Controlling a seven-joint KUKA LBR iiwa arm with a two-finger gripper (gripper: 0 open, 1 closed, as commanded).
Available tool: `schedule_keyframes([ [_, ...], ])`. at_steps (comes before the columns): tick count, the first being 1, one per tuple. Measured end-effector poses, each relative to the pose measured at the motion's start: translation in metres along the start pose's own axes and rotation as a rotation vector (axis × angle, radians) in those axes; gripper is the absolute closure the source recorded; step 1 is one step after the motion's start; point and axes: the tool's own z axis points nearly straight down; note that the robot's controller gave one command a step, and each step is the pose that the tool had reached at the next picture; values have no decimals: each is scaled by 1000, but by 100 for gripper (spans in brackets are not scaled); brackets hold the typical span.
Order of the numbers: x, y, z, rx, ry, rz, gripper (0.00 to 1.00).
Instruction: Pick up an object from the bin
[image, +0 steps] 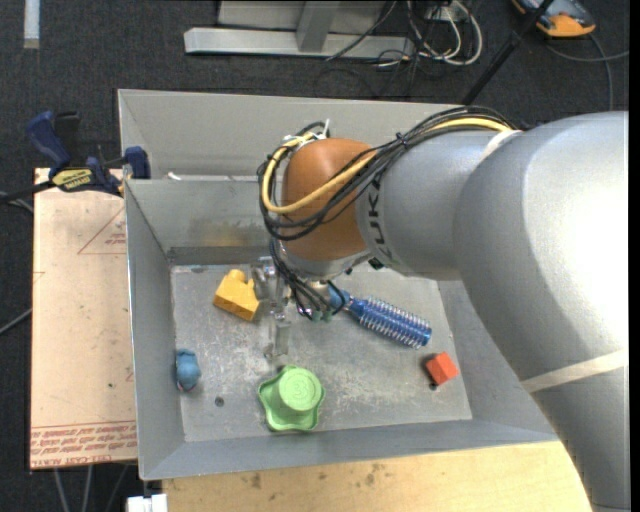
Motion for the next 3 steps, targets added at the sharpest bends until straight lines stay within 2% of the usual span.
schedule_keyframes([
  [1,21,113,-22,-6,4,-113,0],
  [2,77,116,2,-1,13,-206,0],
  [3,74,115,0,-2,9,-204,100],
])
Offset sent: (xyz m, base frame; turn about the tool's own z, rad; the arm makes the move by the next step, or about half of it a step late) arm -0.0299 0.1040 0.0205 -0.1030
